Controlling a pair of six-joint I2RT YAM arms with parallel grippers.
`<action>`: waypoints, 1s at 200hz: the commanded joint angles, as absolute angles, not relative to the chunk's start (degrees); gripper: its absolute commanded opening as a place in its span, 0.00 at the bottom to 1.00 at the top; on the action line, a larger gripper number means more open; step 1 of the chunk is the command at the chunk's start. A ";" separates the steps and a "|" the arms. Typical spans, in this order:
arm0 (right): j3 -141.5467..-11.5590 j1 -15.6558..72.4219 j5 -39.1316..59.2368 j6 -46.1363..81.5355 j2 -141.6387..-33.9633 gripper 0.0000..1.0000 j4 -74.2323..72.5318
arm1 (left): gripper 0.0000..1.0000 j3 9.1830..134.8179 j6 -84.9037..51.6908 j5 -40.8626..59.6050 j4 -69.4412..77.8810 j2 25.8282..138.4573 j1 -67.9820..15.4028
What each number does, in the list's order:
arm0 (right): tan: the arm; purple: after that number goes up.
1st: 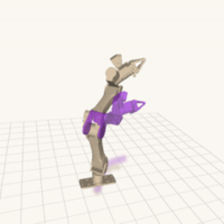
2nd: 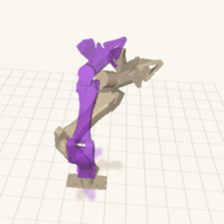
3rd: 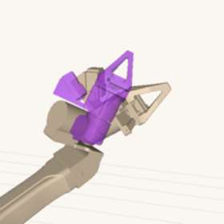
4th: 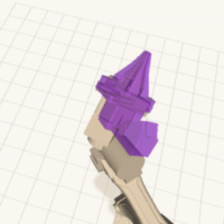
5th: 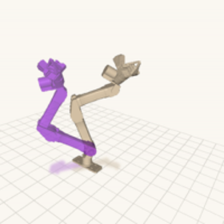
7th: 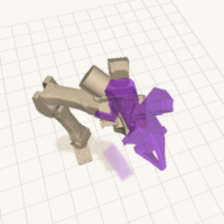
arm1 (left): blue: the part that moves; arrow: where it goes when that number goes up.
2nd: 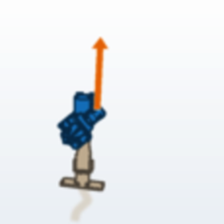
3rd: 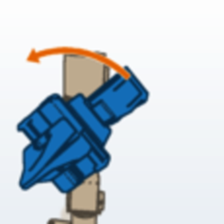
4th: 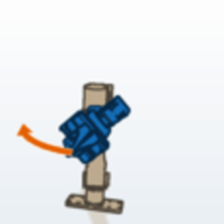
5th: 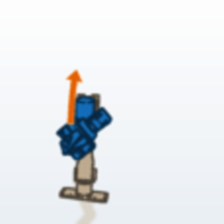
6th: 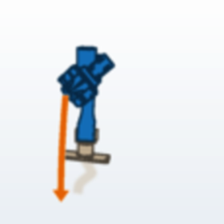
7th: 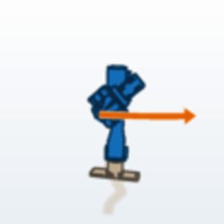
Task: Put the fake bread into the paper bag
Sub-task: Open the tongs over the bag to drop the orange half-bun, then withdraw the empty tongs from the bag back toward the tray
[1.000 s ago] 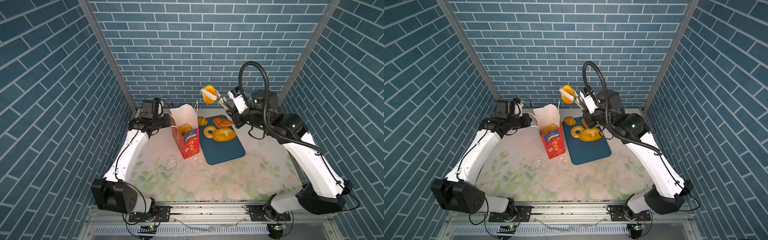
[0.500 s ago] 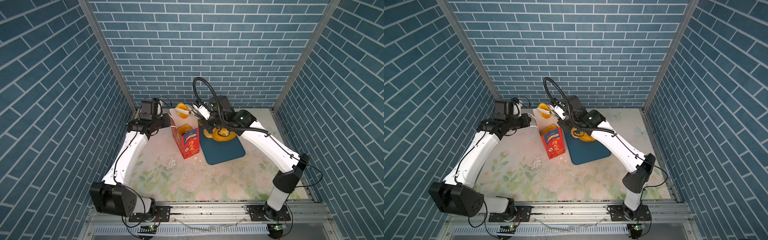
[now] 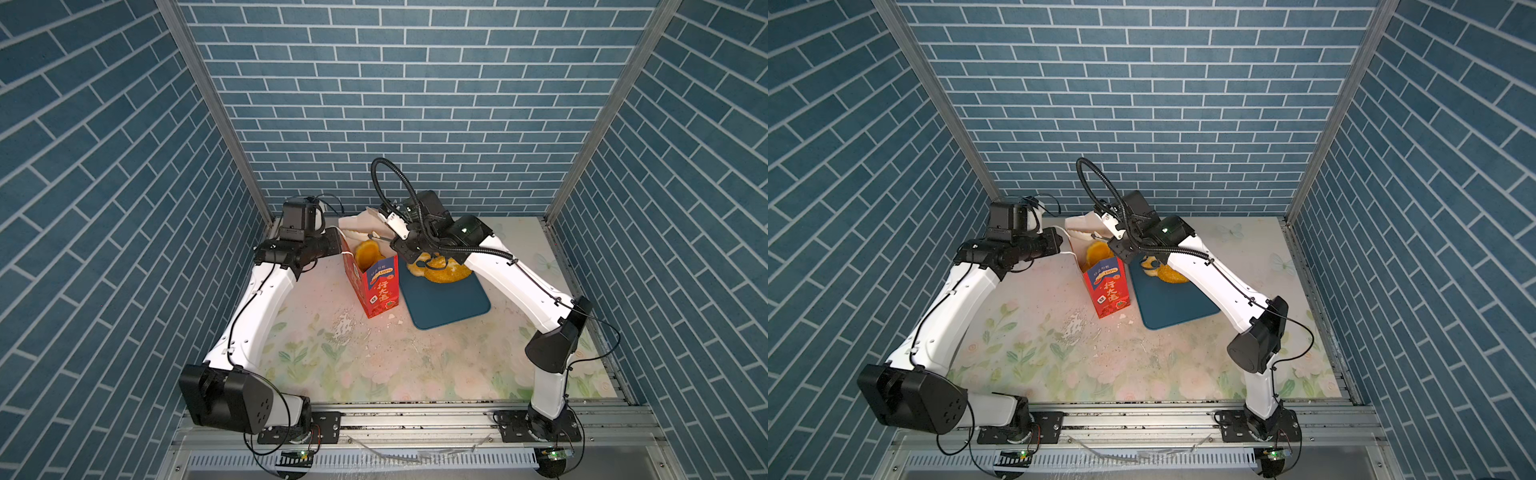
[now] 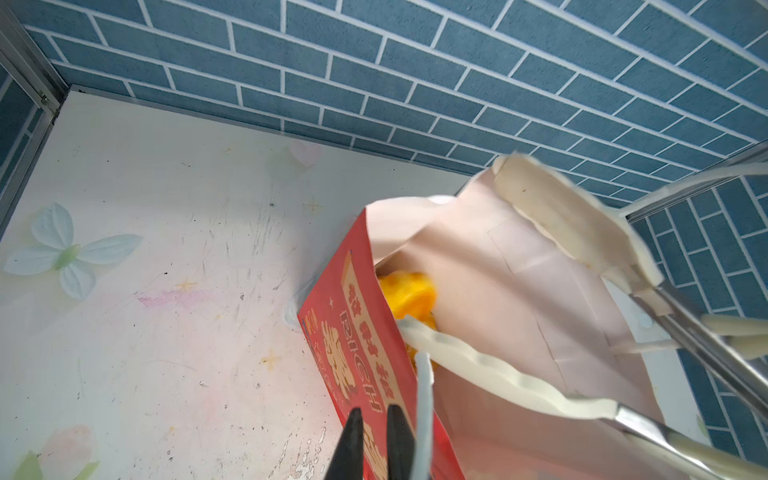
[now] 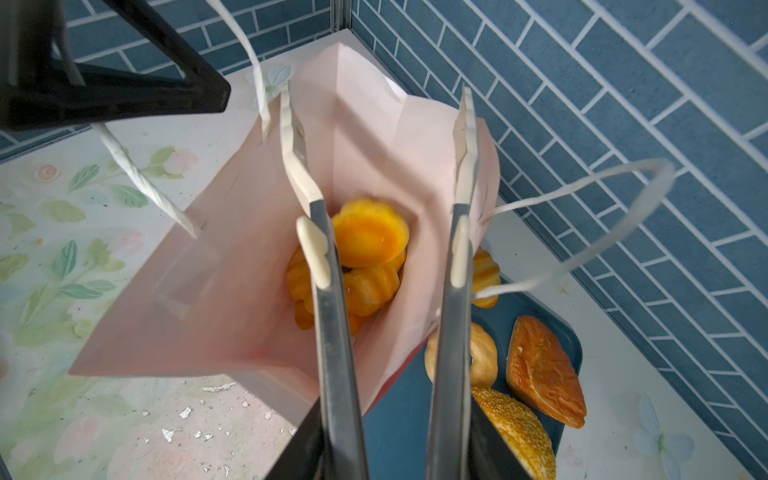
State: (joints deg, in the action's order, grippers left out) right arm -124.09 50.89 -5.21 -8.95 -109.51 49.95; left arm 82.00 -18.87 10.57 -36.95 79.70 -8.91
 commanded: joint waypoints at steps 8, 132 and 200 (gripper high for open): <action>-126.67 51.12 -6.37 -8.94 -106.34 0.49 50.47 | 0.14 81.11 -18.88 10.32 -36.58 78.14 -9.05; -121.14 45.87 -13.29 -7.37 -90.21 0.50 50.85 | 0.14 82.34 -18.45 9.95 -37.17 78.73 -9.01; -105.02 34.60 -15.50 -0.88 -80.94 0.50 52.38 | 0.14 82.60 -18.27 8.96 -37.87 77.95 -9.05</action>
